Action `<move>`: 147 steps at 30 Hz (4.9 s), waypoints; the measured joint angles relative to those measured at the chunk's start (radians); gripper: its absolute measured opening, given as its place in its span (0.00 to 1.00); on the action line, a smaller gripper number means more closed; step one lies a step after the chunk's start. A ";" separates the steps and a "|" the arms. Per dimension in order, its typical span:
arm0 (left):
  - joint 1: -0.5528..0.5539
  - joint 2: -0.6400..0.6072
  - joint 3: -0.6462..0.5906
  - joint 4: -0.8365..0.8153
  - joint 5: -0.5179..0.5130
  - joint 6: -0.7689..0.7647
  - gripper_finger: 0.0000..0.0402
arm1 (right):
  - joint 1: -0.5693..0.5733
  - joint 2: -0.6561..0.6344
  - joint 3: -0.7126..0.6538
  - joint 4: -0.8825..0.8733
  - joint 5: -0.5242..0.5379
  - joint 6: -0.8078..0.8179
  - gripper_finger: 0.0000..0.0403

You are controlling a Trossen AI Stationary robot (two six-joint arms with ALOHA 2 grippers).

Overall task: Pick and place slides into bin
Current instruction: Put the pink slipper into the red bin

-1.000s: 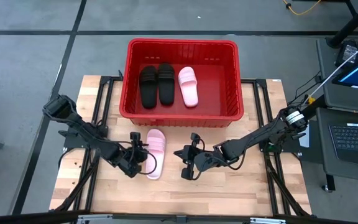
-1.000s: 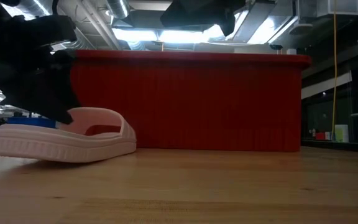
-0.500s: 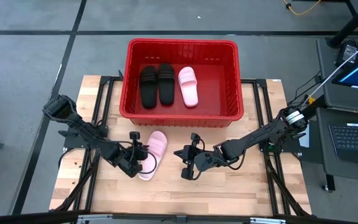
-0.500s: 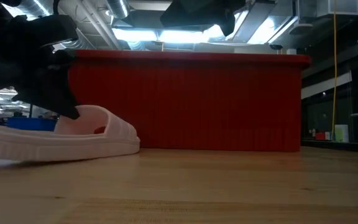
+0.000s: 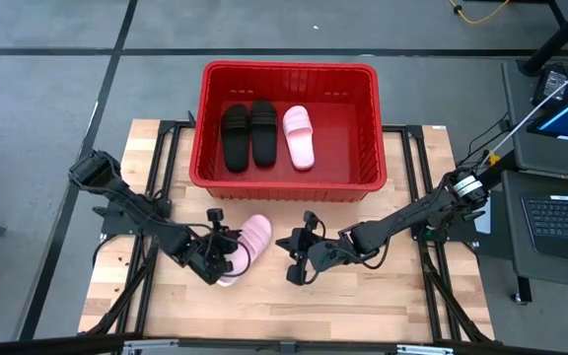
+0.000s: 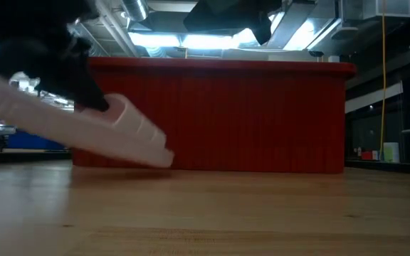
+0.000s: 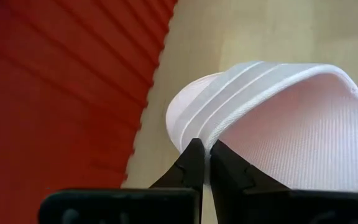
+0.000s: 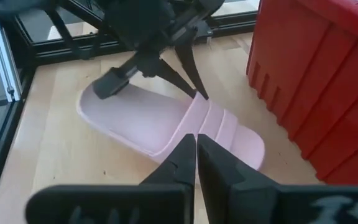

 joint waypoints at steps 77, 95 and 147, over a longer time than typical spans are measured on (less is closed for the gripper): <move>0.098 -0.035 0.384 0.123 -0.337 0.607 0.01 | -0.050 -0.001 0.287 -0.370 0.293 -0.367 0.27; 0.098 -0.035 0.384 0.133 -0.296 0.603 0.01 | -0.050 0.000 0.286 -0.389 0.424 -0.447 0.25; -0.124 -0.434 0.356 -0.241 -0.293 0.435 0.00 | -0.128 -0.188 0.286 -0.545 0.603 -0.491 0.01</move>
